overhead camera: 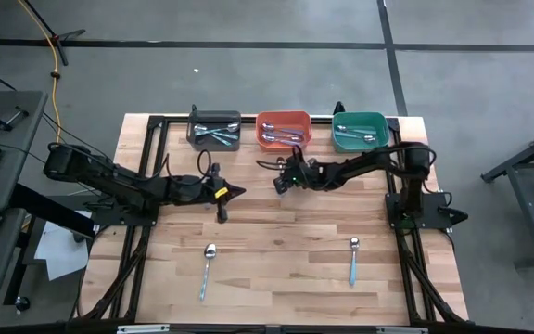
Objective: Sort silverware by color (type)
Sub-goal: Put the blue spoon into the green bin
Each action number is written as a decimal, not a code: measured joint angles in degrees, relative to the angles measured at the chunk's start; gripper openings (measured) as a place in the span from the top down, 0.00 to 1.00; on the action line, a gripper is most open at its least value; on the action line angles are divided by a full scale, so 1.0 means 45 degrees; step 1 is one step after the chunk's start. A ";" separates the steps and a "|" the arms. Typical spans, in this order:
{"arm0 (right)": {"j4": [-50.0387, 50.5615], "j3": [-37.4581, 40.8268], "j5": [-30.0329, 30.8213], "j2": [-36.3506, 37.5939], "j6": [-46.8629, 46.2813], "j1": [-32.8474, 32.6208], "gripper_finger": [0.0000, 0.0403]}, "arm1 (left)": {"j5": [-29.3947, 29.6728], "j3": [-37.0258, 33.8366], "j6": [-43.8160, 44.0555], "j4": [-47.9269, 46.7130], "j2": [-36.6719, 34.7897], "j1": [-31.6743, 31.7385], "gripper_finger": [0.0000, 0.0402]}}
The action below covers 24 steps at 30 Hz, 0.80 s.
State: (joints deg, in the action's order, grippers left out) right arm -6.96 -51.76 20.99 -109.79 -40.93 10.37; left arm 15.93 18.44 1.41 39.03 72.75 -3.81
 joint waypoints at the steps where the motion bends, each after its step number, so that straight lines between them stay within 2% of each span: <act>1: 0.0042 -0.0073 -0.0102 -0.0150 0.0004 0.0041 0.61 | 0.0004 -0.0100 0.0010 0.0055 0.0000 0.0000 0.99; 6: 0.0393 -0.0285 -0.0551 -0.0272 0.0598 0.0244 0.77 | 0.0007 -0.0166 0.0103 0.0113 0.0000 0.0000 0.99; 11: 0.1801 -0.1032 -0.1222 -0.0249 0.1443 0.0438 0.96 | 0.0007 -0.0161 0.0084 0.0172 0.0000 0.0000 0.99; 15: 0.3318 -0.1975 -0.1536 -0.0308 0.2417 0.0476 0.96 | 0.0007 -0.0161 0.0064 0.0154 0.0000 0.0000 0.99; 20: 0.5059 -0.3235 -0.2728 -0.0371 0.3774 0.0438 0.98 | 0.0007 -0.0161 0.0064 0.0075 0.0000 0.0000 0.99; 24: 0.6605 -0.4191 -0.2967 -0.0343 0.4634 0.0436 0.99 | 0.0009 -0.0161 0.0064 -0.0079 0.0000 0.0000 0.99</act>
State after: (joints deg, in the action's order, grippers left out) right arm 22.76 -70.62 7.64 -111.33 -20.07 12.33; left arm 15.98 17.72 1.69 38.68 72.75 -3.81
